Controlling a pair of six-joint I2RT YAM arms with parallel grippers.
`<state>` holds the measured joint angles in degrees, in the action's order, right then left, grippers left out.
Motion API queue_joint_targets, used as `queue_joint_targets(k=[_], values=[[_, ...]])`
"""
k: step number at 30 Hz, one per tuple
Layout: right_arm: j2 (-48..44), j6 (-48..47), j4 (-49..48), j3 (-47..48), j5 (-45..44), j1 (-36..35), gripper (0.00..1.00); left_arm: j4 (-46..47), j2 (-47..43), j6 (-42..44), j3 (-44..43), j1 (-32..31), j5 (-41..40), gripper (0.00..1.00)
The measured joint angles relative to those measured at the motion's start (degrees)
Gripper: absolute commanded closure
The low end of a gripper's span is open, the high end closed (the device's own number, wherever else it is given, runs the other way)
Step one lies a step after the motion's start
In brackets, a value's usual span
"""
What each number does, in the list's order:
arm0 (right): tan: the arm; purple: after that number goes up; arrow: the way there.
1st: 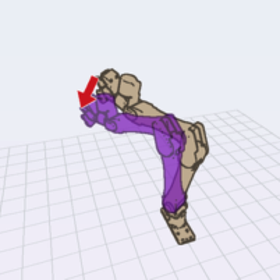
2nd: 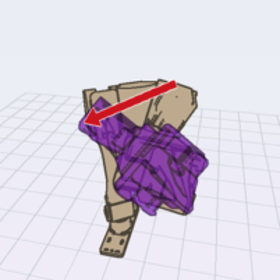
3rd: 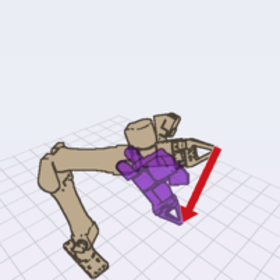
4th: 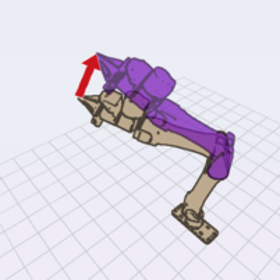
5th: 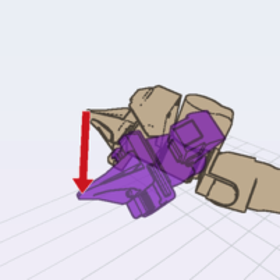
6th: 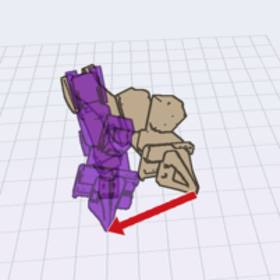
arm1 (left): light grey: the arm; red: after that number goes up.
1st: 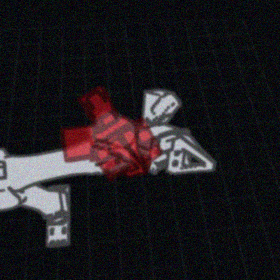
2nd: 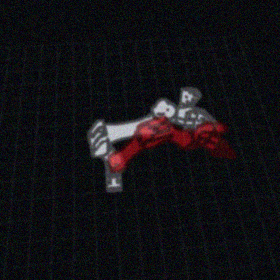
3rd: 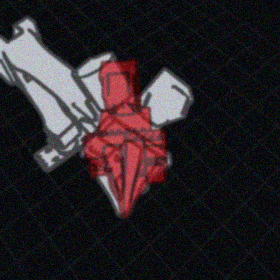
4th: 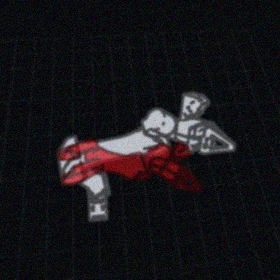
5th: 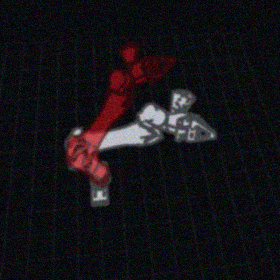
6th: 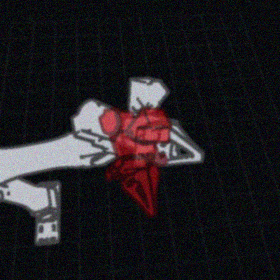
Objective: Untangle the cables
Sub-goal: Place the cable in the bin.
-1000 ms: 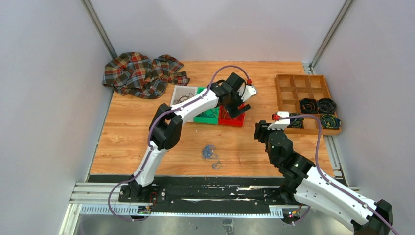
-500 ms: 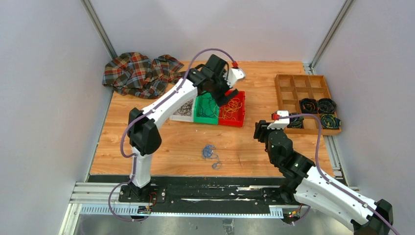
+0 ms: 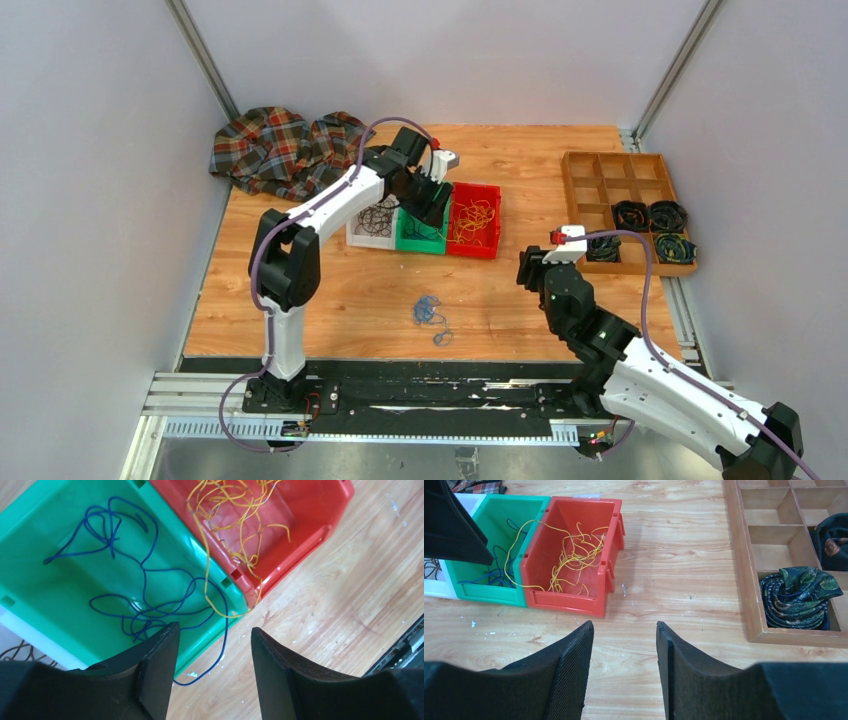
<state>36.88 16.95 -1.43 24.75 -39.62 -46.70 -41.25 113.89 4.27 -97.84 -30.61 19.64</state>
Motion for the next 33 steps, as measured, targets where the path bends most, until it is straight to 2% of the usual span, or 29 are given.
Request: queue_joint_targets(k=[12, 15, 18, 19, 22, 33], values=[[0.44, 0.00, 0.00, 0.04, 0.66, 0.02, 0.53, 4.37, 2.19, -3.21, 0.00, -0.28, 2.82, 0.47], [0.39, 0.00, 0.00, 0.04, 0.63, 0.00, 0.53, 4.83, 3.15, -3.74, 0.00, -0.28, 3.23, 0.57], [0.22, 0.00, 0.00, 0.07, 0.61, 0.00, 0.53, 5.44, 3.69, -4.52, -0.02, -0.28, 3.80, 0.76], [0.11, 0.00, 0.00, 0.07, 0.61, 0.00, 0.53, 5.84, 3.74, -4.90, -0.02, -0.28, 4.17, 0.85], [0.11, 0.02, 0.00, 0.11, 0.61, 0.00, 0.53, 8.46, 3.74, -6.36, 0.07, -0.28, 5.66, 0.98], [0.48, 0.44, 0.02, 0.15, 0.59, 0.02, 0.54, 13.75, 3.72, -9.42, -0.90, -1.95, 9.38, 0.99]])
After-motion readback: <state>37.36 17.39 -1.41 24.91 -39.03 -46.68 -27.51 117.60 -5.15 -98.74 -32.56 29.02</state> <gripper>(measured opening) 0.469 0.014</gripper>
